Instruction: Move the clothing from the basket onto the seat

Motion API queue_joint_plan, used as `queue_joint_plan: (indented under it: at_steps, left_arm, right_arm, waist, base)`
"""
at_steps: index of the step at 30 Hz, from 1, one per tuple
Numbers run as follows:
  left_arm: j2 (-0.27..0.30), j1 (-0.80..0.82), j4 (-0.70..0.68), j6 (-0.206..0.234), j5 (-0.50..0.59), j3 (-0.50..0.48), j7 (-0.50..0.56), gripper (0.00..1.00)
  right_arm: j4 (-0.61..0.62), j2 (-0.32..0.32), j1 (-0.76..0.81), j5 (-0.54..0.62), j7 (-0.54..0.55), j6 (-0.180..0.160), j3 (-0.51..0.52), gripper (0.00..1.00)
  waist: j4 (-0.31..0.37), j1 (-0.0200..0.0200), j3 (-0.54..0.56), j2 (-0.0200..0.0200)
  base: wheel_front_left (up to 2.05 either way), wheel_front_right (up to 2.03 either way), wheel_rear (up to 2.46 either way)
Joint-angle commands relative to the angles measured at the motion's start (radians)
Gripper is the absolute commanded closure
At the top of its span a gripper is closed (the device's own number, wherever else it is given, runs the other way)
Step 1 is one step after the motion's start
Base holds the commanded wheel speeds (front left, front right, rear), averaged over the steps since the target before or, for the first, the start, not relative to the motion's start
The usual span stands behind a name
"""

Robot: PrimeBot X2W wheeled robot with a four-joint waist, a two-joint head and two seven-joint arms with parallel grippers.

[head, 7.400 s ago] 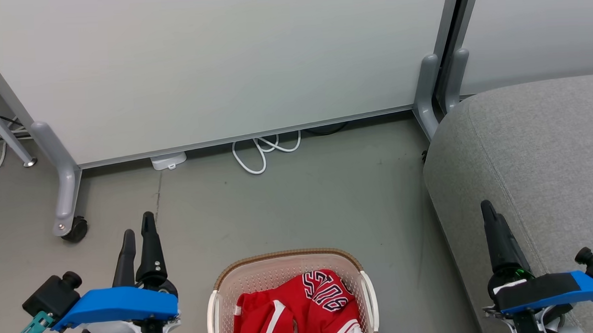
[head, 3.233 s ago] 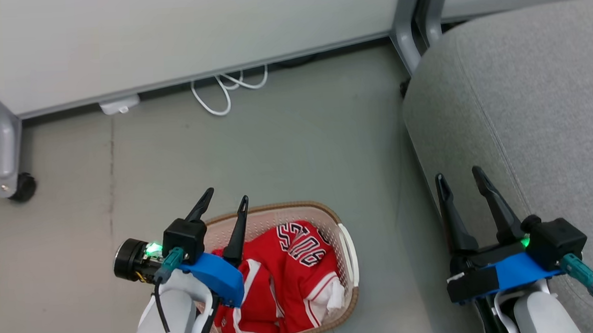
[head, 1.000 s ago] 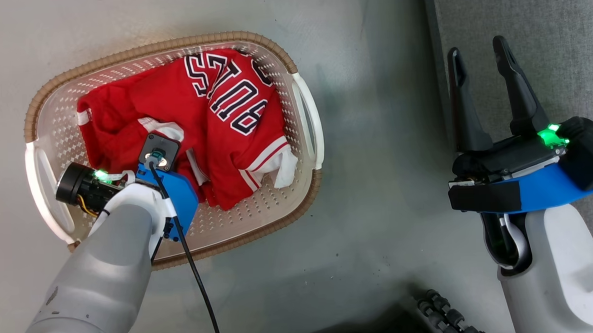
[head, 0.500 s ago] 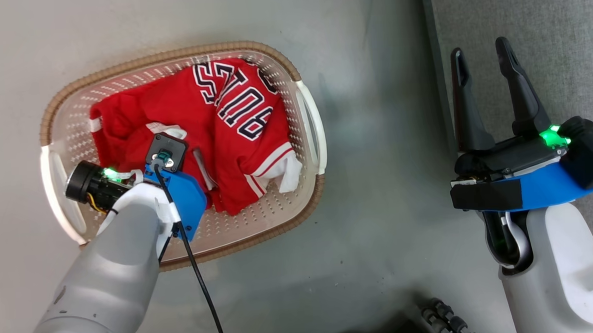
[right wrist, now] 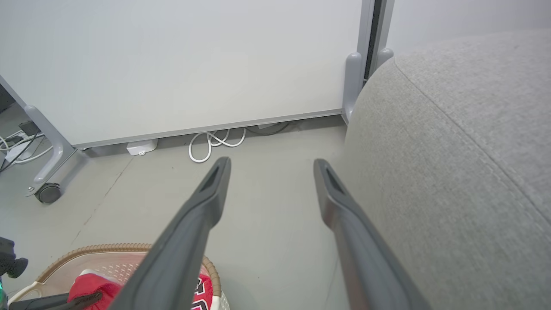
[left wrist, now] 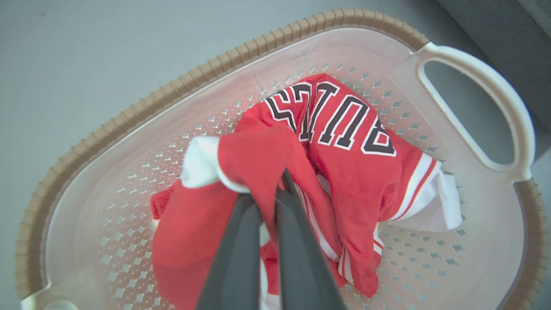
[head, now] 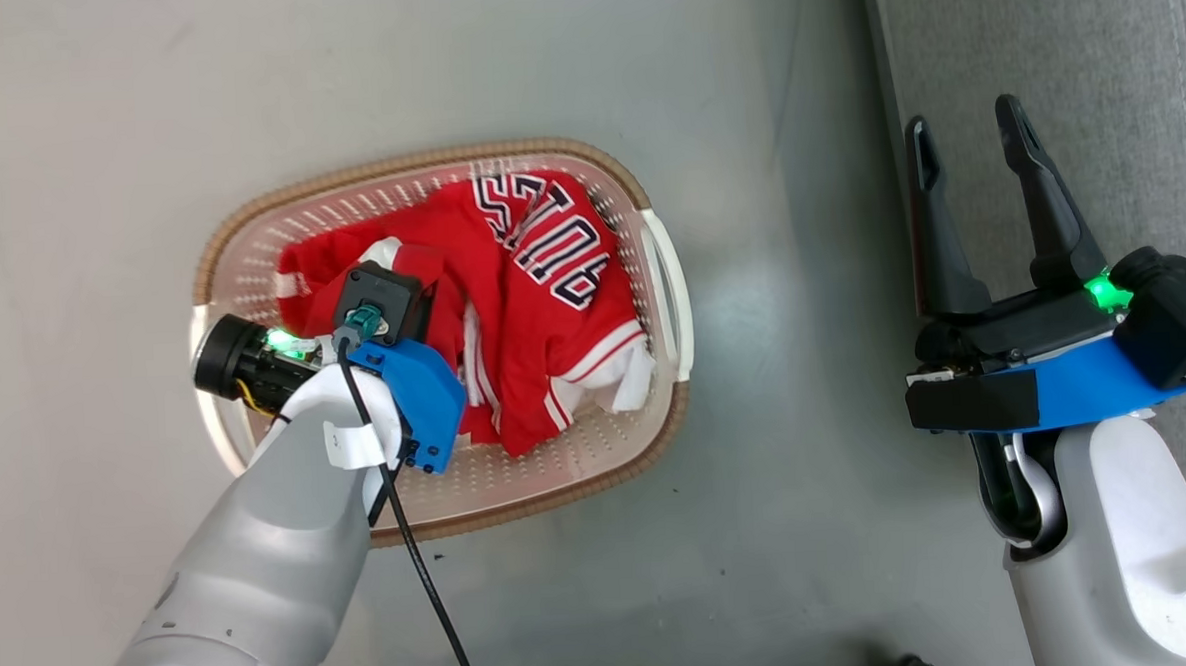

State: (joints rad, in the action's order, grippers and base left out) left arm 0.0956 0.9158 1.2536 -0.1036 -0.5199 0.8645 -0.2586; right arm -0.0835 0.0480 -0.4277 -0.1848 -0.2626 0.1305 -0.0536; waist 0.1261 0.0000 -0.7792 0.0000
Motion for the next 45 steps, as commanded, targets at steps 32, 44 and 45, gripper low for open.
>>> queue_joint_plan:
  at_steps: [32, 44, 45]
  left_arm:
    - [0.007, -0.261, -0.548, 0.007, 0.163, -0.294, -0.008, 1.00]
    - [-0.008, -0.276, -0.631, -0.017, 0.194, -0.324, -0.008, 1.00]
    - [-0.010, -0.272, -0.635, -0.019, 0.192, -0.324, -0.008, 1.00]
  right_arm:
    - [-0.067, 0.004, 0.170, 0.035, -0.004, 0.000, 0.023, 0.00]
    - [-0.094, 0.004, 0.266, 0.015, -0.003, 0.000, 0.020, 0.00]
    - [-0.095, 0.004, 0.273, 0.016, -0.004, 0.000, 0.021, 0.00]
  waist:
    - [-0.099, 0.0000, 0.415, 0.0000]
    - [-0.089, 0.0000, 0.589, 0.0000]
    - [-0.088, 0.0000, 0.599, 0.0000]
  base:
    - [0.00, 0.00, 0.00]
    - [0.00, 0.00, 0.00]
    - [0.00, 0.00, 0.00]
